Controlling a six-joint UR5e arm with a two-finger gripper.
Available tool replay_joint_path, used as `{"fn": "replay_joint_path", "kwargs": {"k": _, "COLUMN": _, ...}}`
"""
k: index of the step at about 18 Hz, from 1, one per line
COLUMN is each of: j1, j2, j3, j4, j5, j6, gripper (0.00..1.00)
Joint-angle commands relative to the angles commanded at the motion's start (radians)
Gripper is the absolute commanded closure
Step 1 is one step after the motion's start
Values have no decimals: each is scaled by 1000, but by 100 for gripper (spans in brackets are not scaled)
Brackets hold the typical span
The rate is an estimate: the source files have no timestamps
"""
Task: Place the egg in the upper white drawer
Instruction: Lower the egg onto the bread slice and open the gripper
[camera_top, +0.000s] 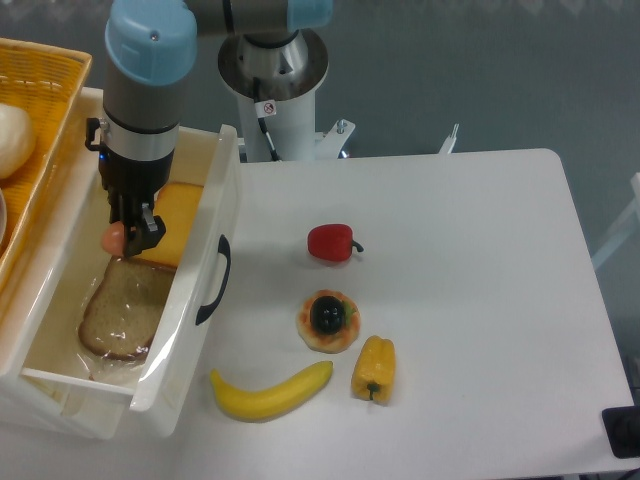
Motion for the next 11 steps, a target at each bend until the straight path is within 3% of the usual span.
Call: {"fn": "replay_joint_path", "kwargs": {"k": 11, "j1": -11, "j2": -8, "j3": -8, "j4": -3, "j5": 0, "j6": -2, "gripper": 59}}
